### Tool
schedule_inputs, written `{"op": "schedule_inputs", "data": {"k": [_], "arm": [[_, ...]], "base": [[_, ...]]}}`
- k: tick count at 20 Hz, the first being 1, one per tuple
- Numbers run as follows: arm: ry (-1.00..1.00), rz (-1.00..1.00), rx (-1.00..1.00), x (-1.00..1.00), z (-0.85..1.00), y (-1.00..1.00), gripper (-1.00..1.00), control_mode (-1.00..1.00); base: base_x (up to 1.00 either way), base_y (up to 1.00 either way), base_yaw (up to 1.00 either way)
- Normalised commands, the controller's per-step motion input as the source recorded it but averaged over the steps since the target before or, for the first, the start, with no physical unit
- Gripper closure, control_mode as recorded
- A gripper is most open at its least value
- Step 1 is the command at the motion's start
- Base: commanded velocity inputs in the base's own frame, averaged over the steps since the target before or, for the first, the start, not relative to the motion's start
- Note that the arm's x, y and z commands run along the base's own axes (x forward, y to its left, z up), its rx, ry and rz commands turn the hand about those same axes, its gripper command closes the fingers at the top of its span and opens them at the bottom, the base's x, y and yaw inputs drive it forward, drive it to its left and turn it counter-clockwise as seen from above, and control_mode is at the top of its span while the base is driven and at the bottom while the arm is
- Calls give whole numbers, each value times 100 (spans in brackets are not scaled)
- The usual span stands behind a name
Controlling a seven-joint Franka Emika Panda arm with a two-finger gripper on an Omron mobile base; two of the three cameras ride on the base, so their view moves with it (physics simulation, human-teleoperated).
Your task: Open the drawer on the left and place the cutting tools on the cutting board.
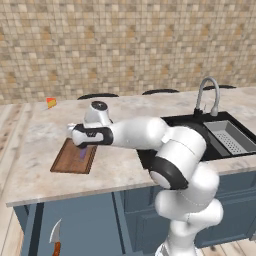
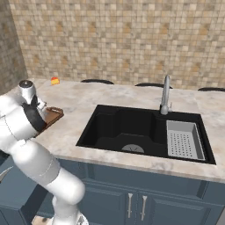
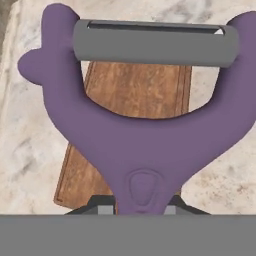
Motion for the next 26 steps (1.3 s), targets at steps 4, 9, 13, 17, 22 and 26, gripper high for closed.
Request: {"op": "schedule_inputs", "data": {"k": [4, 9, 13, 17, 22, 26], "arm": [[12, 0, 0, 38, -11, 0, 100, -100], [11, 0, -1, 26, -13, 0, 100, -100], [5, 0, -1, 3, -6, 0, 100, -100], [2, 0, -7, 0, -15, 0, 100, -100], [0, -1, -15, 0, -25, 0, 100, -100], [0, -2, -11, 0, -24, 0, 100, -100]], "base": [[0, 0, 0], [0, 0, 0], [0, 0, 0], [0, 0, 0], [0, 0, 0], [0, 0, 0]]}}
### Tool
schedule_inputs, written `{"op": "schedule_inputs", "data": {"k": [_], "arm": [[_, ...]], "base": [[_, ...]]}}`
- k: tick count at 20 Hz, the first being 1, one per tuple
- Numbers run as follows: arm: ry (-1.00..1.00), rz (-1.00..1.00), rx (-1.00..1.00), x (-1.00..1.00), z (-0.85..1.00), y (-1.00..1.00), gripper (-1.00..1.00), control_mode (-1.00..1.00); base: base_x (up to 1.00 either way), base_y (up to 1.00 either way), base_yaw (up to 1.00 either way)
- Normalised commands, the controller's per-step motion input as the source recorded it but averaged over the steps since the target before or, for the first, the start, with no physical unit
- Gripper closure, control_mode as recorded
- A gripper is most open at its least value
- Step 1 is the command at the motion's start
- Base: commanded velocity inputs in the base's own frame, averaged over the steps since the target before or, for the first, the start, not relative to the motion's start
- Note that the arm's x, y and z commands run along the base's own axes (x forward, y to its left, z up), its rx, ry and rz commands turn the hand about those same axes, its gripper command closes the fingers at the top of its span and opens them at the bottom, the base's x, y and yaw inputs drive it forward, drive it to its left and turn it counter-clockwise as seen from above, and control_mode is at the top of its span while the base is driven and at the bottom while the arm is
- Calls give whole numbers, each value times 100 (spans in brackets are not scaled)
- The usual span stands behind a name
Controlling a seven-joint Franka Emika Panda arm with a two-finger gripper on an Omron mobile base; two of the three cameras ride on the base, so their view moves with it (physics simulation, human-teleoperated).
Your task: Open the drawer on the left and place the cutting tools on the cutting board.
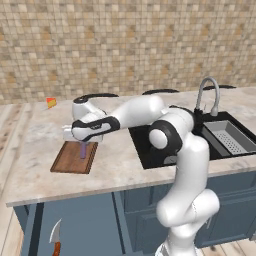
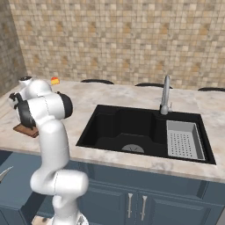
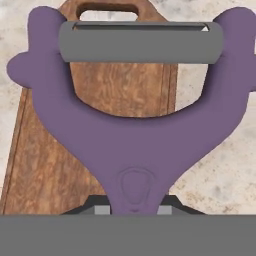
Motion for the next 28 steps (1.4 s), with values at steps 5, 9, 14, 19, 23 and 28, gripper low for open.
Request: {"op": "schedule_inputs", "data": {"k": [5, 9, 14, 19, 23, 28], "arm": [[3, -2, -1, 0, -15, 0, 100, -100], [4, -2, 0, 0, -14, 0, 100, -100], [1, -1, 0, 0, -15, 0, 100, -100], [1, -1, 0, 3, -1, 0, -100, -100], [0, 0, 0, 14, 0, 0, -100, -100], [0, 0, 0, 5, 3, 0, -100, -100]], "base": [[0, 0, 0], [0, 0, 0], [0, 0, 0], [0, 0, 0], [0, 0, 0], [0, 0, 0]]}}
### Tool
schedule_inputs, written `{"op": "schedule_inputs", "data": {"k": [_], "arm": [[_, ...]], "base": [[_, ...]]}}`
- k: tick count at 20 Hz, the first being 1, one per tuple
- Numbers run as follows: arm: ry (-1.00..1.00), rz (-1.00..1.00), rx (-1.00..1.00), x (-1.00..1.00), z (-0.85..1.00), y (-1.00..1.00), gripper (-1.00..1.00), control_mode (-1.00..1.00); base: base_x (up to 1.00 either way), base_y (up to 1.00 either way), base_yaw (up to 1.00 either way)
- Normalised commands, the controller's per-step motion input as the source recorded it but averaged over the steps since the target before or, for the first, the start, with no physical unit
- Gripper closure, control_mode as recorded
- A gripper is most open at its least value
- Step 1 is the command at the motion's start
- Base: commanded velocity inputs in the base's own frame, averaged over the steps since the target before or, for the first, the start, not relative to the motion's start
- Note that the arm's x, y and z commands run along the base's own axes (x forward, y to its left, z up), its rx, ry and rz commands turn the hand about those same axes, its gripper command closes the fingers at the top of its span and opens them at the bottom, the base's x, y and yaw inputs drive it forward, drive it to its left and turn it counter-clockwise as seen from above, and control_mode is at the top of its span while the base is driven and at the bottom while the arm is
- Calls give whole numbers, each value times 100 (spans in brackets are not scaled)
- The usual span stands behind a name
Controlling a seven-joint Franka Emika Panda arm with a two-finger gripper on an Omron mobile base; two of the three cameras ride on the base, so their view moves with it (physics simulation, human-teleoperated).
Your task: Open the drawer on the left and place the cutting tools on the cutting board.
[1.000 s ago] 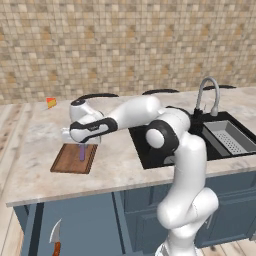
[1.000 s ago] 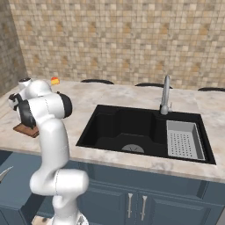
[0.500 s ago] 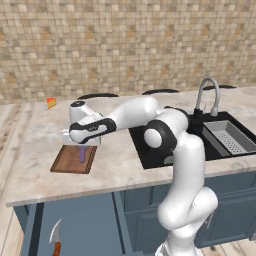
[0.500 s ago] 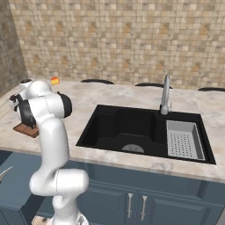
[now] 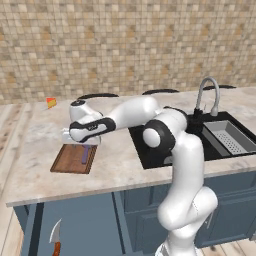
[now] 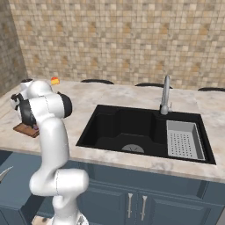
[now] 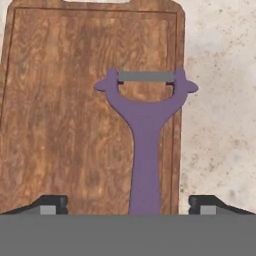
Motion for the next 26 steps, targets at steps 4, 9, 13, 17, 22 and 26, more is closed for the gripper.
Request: {"op": "schedule_inputs", "data": {"k": [4, 9, 13, 17, 22, 26], "arm": [[-2, 0, 8, -32, 50, 0, -100, -100], [-2, 4, 9, -98, 70, 0, -100, -100], [0, 11, 7, -100, 54, 0, -100, -100], [0, 21, 2, -100, 52, 0, -100, -100], [0, 46, 2, -100, 16, -11, -100, -100], [3, 71, 0, -78, -16, -18, -100, -100]], "base": [[0, 0, 0], [0, 0, 0], [0, 0, 0], [0, 0, 0], [0, 0, 0], [0, 0, 0]]}}
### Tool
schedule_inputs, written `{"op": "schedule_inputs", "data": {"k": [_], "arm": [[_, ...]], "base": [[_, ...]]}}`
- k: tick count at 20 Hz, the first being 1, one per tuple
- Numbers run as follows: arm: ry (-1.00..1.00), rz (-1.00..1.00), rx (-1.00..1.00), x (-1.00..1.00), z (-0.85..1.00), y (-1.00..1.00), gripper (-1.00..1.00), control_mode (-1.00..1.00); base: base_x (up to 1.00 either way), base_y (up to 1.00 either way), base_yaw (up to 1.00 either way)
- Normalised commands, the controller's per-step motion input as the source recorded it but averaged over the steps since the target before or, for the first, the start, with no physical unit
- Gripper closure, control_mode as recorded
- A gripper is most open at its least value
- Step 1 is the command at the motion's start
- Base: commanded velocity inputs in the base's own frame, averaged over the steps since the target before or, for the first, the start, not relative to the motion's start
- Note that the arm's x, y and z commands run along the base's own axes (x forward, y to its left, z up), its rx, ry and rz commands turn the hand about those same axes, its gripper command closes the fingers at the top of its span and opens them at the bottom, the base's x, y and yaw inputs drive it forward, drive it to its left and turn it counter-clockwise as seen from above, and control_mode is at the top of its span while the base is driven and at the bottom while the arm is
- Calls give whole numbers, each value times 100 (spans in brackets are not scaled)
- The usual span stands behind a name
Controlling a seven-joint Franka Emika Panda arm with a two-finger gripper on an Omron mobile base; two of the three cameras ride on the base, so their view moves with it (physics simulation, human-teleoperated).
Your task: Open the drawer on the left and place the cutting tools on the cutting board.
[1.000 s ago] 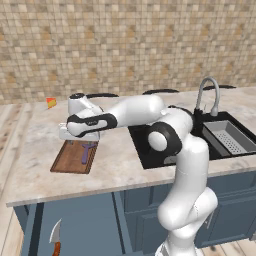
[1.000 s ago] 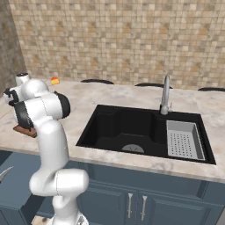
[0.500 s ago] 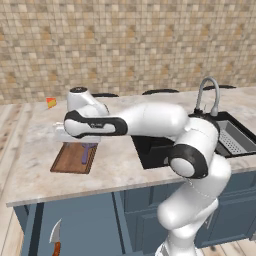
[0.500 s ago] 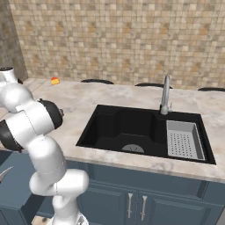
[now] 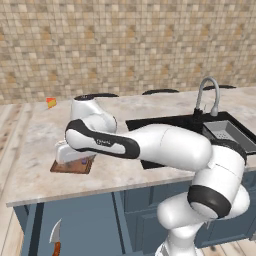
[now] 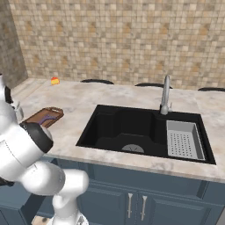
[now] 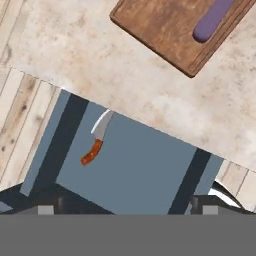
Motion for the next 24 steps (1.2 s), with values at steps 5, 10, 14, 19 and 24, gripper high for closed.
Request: {"op": "schedule_inputs", "data": {"k": [5, 10, 14, 19, 24], "arm": [[0, 78, 0, -68, -8, -8, -100, -100], [1, 18, 0, -16, 0, 3, -100, -100], [9, 0, -1, -11, -23, 17, -100, -100], [15, 0, -4, -25, -42, 22, -100, -100], [23, -2, -4, -1, -40, 34, -100, -100]], "base": [[0, 0, 0], [0, 0, 0], [0, 0, 0], [0, 0, 0], [0, 0, 0]]}}
